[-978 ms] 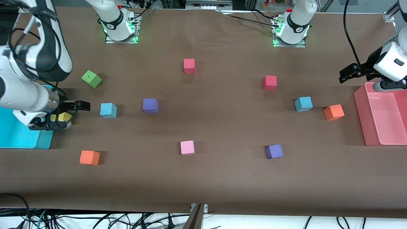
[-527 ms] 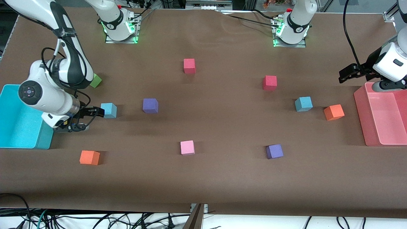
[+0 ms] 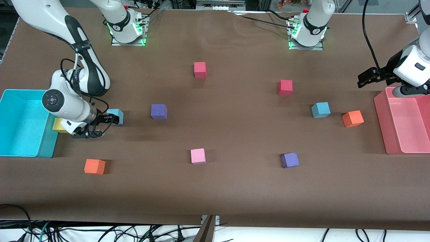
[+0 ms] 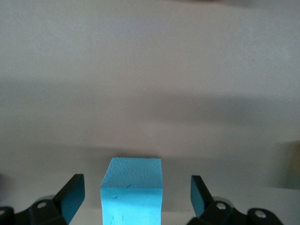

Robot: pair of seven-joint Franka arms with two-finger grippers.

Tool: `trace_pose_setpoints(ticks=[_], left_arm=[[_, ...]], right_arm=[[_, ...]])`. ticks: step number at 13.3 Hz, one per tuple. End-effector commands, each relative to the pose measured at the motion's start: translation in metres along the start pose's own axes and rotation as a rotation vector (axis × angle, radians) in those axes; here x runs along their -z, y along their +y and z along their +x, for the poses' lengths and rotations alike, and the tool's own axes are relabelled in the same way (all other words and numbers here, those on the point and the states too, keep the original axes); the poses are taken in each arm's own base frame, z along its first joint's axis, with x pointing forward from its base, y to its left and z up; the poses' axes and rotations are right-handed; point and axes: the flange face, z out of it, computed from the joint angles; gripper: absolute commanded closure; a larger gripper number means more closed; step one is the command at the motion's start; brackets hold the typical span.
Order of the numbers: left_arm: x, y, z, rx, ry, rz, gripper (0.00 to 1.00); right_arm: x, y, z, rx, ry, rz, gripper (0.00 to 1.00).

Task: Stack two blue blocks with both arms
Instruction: 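Lift the light blue cube with the right gripper toward the table middle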

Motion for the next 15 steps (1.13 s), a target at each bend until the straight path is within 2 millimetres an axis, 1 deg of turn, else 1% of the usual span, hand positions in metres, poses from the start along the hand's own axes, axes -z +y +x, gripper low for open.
trace_pose_setpoints(ticks=[1, 4, 7, 8, 9, 10, 11, 12, 13, 14, 15], left_arm=[[0.002, -0.002, -0.005, -0.028, 0.011, 0.024, 0.00], [0.001, -0.002, -0.005, -0.028, 0.009, 0.024, 0.00], [0.000, -0.002, -0.005, -0.027, 0.006, 0.024, 0.00], [0.000, -0.002, -0.005, -0.028, 0.006, 0.024, 0.00], [0.001, -0.002, -0.005, -0.028, 0.009, 0.024, 0.00], [0.003, -0.002, -0.005, -0.028, 0.012, 0.022, 0.00], [0.002, -0.002, -0.005, -0.028, 0.011, 0.024, 0.00], [0.000, -0.003, -0.005, -0.027, 0.006, 0.024, 0.00], [0.000, -0.003, -0.005, -0.027, 0.007, 0.024, 0.00], [0.000, -0.003, -0.005, -0.027, 0.006, 0.024, 0.00], [0.000, -0.003, -0.005, -0.027, 0.006, 0.024, 0.00]], right_arm=[[-0.006, -0.007, -0.002, 0.006, -0.004, 0.003, 0.00], [-0.015, -0.012, -0.004, 0.014, -0.027, 0.003, 0.00], [-0.027, -0.012, -0.008, 0.017, -0.073, 0.003, 0.00], [-0.028, -0.012, -0.009, 0.020, -0.081, 0.003, 0.05], [-0.030, -0.011, -0.011, 0.023, -0.102, 0.003, 0.18], [-0.033, -0.012, -0.012, 0.028, -0.116, 0.004, 0.60], [-0.033, -0.011, -0.012, 0.028, -0.118, 0.003, 0.97], [-0.032, -0.015, -0.010, 0.024, -0.118, 0.001, 1.00], [-0.026, -0.021, -0.007, 0.037, -0.111, -0.001, 1.00], [-0.012, -0.030, 0.001, 0.057, -0.108, -0.005, 1.00], [0.006, -0.038, 0.008, 0.068, -0.143, -0.011, 1.00]])
